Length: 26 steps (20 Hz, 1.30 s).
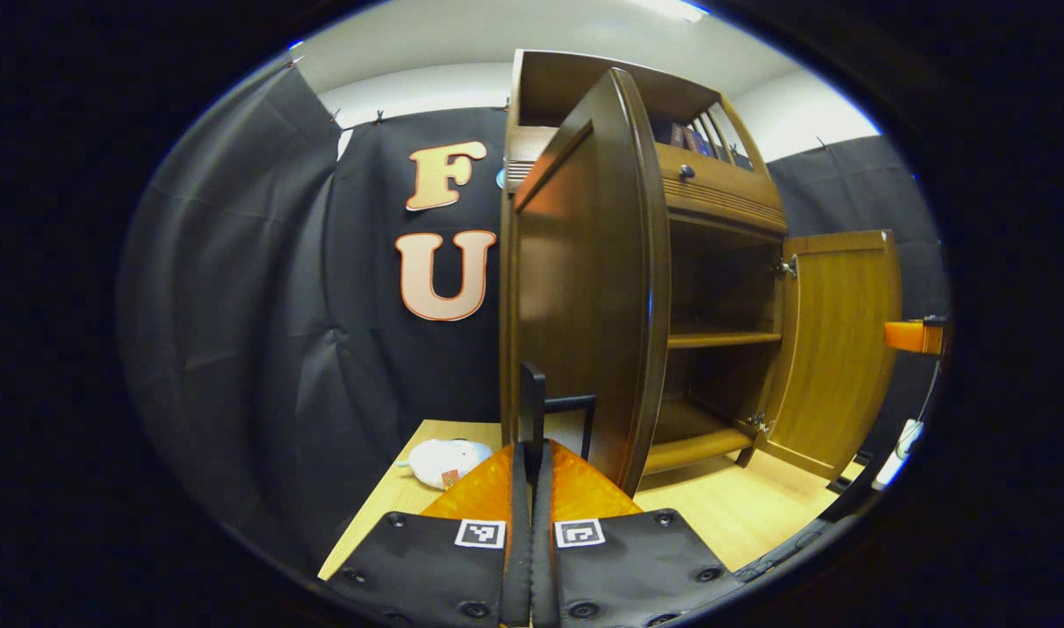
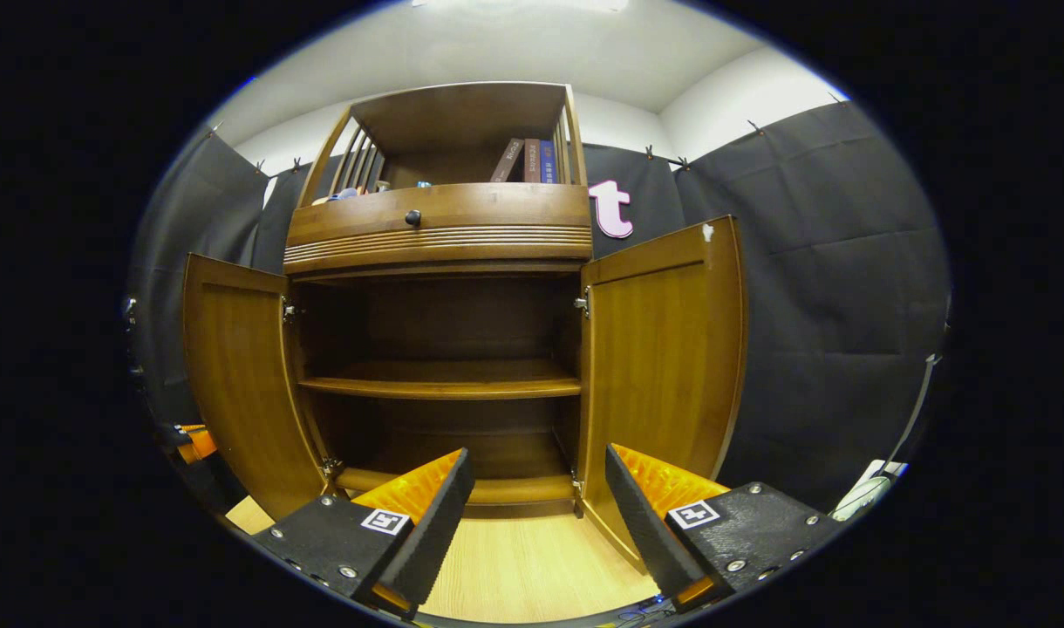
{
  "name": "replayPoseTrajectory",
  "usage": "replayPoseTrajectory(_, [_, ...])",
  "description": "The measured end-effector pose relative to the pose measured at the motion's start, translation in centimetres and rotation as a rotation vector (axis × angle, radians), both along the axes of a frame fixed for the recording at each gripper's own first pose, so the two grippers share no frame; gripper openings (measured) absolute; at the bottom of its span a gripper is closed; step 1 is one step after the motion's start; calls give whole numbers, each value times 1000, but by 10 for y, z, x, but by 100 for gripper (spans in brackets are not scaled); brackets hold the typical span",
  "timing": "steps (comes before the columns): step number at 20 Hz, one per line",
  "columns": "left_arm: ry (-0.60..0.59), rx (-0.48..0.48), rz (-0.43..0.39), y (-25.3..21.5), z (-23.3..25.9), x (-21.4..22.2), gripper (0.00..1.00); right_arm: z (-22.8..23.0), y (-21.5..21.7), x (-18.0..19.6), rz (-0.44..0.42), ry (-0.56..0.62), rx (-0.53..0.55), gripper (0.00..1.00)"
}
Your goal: Open the right door of the double-door shoe cabinet with the right hand, and open the left door with the left hand.
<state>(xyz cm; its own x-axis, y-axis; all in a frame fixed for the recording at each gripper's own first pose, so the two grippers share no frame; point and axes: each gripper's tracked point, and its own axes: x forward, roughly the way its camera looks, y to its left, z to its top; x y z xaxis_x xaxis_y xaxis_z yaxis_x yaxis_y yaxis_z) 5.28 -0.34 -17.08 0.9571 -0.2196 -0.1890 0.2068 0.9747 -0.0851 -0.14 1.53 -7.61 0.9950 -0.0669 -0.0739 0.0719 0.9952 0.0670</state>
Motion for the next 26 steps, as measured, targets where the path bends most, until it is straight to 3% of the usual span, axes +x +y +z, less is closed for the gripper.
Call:
replayPoseTrajectory(2, [4,0,-3,9,-2,4,7,2,12,2,11,-1,4,92])
replayPoseTrajectory(13, [0,15,-22,43,-3,-2,7,5,38,9,28,1,1,92])
replayPoseTrajectory(26, [56,-1,47,81,-16,-19,7,3,54,11,58,10,4,92])
